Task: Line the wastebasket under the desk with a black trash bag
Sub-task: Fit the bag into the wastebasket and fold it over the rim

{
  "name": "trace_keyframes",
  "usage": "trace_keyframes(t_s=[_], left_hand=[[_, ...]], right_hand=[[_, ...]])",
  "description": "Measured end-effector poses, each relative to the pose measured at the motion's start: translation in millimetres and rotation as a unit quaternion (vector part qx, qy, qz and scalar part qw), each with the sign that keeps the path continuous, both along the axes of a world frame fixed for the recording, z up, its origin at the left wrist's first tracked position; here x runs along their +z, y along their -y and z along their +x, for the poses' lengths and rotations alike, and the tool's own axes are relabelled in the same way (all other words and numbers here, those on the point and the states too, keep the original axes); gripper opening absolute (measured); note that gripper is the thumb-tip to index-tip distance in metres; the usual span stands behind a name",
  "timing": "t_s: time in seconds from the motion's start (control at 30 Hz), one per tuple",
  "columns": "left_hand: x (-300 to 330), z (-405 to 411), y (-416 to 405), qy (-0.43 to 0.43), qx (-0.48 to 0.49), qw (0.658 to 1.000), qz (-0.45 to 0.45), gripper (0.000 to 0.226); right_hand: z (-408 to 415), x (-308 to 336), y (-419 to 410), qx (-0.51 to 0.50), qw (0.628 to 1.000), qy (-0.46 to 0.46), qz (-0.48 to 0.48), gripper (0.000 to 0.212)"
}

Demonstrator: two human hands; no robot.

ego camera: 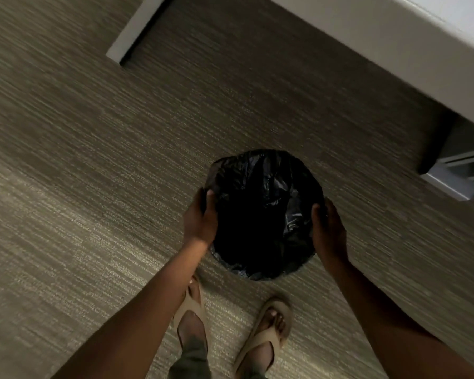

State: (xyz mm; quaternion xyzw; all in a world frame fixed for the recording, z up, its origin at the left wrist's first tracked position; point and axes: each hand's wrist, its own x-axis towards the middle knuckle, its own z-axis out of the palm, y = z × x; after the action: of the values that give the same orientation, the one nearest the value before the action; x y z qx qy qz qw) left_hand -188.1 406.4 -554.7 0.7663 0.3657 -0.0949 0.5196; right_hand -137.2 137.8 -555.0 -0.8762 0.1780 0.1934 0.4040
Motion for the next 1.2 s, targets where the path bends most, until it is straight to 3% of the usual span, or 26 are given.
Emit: trace_keyframes(t_s=[0.1,0.17,0.23,0.33,0.43,0.5,0.6,0.67,0.77,0.83,0.9,1.0,1.13,1.2], left_hand=[[-10.9,17.8,-9.3,-0.019,0.028,0.999,-0.029,0.064],[-13.3,21.1,-14.7,-0.031,0.014,0.998,0.058,0.073],[-9.8,21.5,-13.7,-0.017,-0.011,0.991,0.134,0.069],[-11.5,16.4,-12.7,0.036,-0.104,0.987,0.118,0.058],[-19.2,11.6,-13.7,0.025,-0.093,0.988,0.124,0.058],[-15.0,10.8,-9.7,0.045,-0.068,0.979,0.186,0.058],[1.6,8.5,2.9,0.199,-0.161,0.917,0.307,0.046],[9.2,-0.3,21.1,0.222,-0.307,0.876,0.298,0.04],[11.0,-29.0,57.2,0.076,-0.505,0.834,0.21,0.052],[10.4,-51.3,75.5,-0.012,-0.581,0.794,0.179,0.066],[11.5,-66.1,85.2,-0.046,-0.619,0.767,0.165,0.072],[8.9,-67.3,83.0,-0.06,-0.601,0.783,0.149,0.065],[-1.1,-49.7,72.1,0.042,-0.486,0.853,0.186,0.055],[-2.0,-30.7,61.3,0.056,-0.438,0.873,0.21,0.046]], right_hand=[[7.2,-9.8,-5.7,-0.007,0.999,-0.008,-0.04,0.077],[7.8,-10.3,-6.9,-0.005,0.995,0.028,-0.095,0.079],[7.8,-8.1,-7.9,0.038,0.987,0.096,-0.127,0.078],[12.5,-14.2,-4.0,0.166,0.971,0.102,-0.142,0.074],[22.6,-16.7,-2.4,0.144,0.972,0.046,-0.181,0.071],[25.2,-9.1,-4.0,0.139,0.957,0.14,-0.213,0.069],[22.3,-5.1,-13.3,0.32,0.866,0.32,-0.214,0.051],[22.0,-8.6,-25.2,0.483,0.778,0.334,-0.222,0.049],[38.4,-18.8,-37.1,0.621,0.672,0.246,-0.319,0.062],[59.0,-19.9,-39.3,0.612,0.665,0.19,-0.383,0.067],[76.8,-17.9,-37.7,0.595,0.667,0.161,-0.417,0.068],[79.6,-5.7,-40.4,0.616,0.661,0.191,-0.385,0.062],[44.1,9.2,-34.2,0.554,0.712,0.339,-0.266,0.047],[14.9,5.4,-19.2,0.579,0.712,0.314,-0.245,0.053]])
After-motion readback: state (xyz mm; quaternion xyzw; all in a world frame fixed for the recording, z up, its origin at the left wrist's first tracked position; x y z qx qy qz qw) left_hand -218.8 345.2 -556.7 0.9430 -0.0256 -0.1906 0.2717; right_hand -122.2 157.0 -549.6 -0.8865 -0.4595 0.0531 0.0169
